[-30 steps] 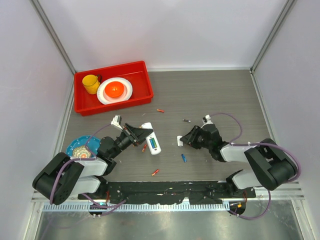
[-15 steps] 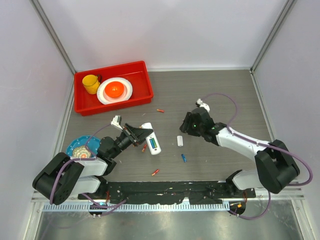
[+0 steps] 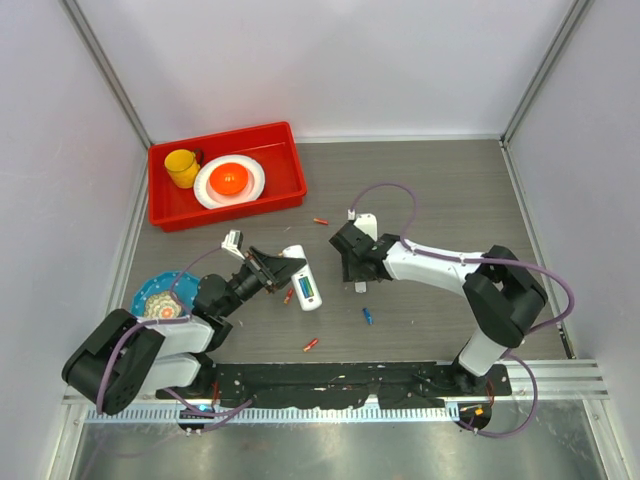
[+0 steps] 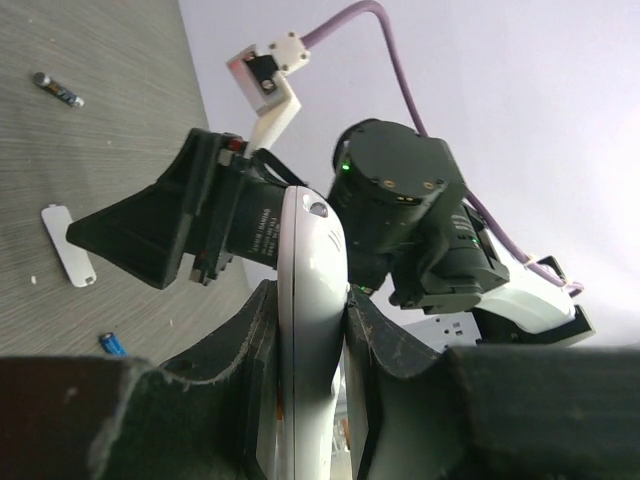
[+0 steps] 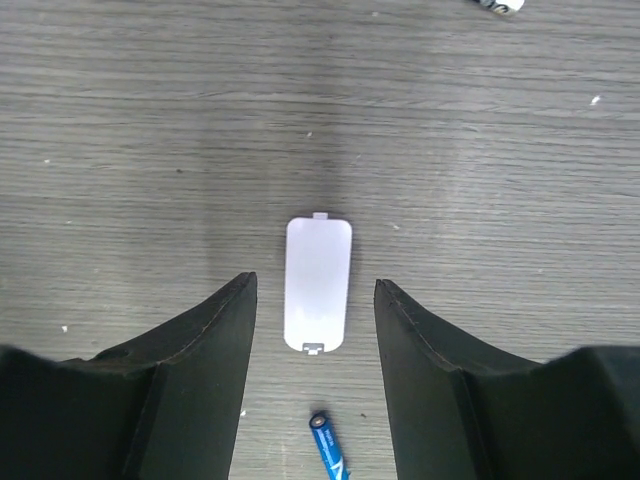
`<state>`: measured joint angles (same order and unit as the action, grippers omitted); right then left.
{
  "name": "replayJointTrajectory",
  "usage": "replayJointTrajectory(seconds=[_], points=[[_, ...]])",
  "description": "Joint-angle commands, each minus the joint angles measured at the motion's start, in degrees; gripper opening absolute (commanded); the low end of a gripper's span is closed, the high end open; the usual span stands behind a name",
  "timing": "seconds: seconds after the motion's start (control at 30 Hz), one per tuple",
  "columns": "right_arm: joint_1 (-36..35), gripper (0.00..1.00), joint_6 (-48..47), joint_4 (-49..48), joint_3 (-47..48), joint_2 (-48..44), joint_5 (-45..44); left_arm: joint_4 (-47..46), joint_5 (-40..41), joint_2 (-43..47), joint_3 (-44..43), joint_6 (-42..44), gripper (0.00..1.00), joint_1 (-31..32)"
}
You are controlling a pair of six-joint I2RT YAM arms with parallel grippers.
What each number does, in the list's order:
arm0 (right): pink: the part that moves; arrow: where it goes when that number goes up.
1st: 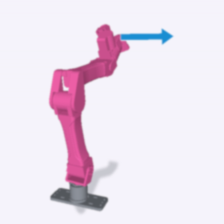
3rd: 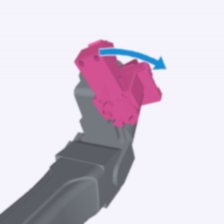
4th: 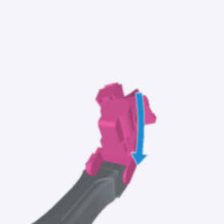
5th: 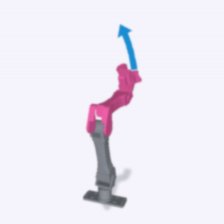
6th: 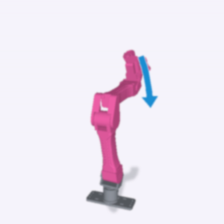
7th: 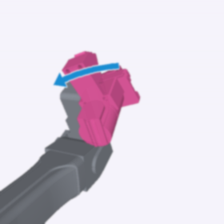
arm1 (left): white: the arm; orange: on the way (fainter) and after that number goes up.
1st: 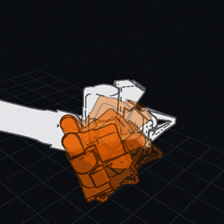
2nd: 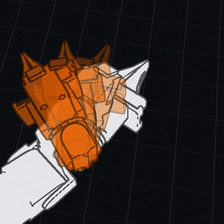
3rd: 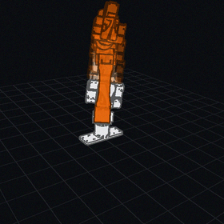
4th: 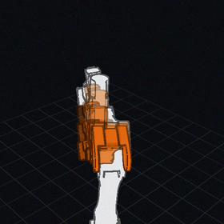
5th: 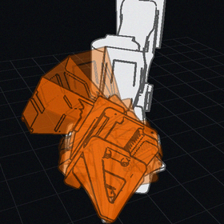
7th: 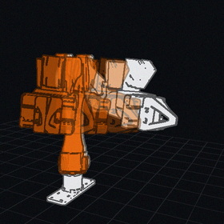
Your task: Load the batteries into the remote control
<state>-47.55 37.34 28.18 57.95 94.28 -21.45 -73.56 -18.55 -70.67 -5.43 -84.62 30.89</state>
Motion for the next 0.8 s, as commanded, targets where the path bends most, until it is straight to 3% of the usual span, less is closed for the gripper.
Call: replayJointTrajectory(seconds=[0.0,0.77], points=[[-0.44,0.56,-0.87,2.4,2.87,0.55,-4.74,-8.45,-0.97,3.26,-0.19,1.82,0.0,0.13],[-0.44,0.53,-2.01,-2.7,-1.7,4.33,0.8,-6.86,-0.97,4.93,0.25,2.35,0.0,0.22]])
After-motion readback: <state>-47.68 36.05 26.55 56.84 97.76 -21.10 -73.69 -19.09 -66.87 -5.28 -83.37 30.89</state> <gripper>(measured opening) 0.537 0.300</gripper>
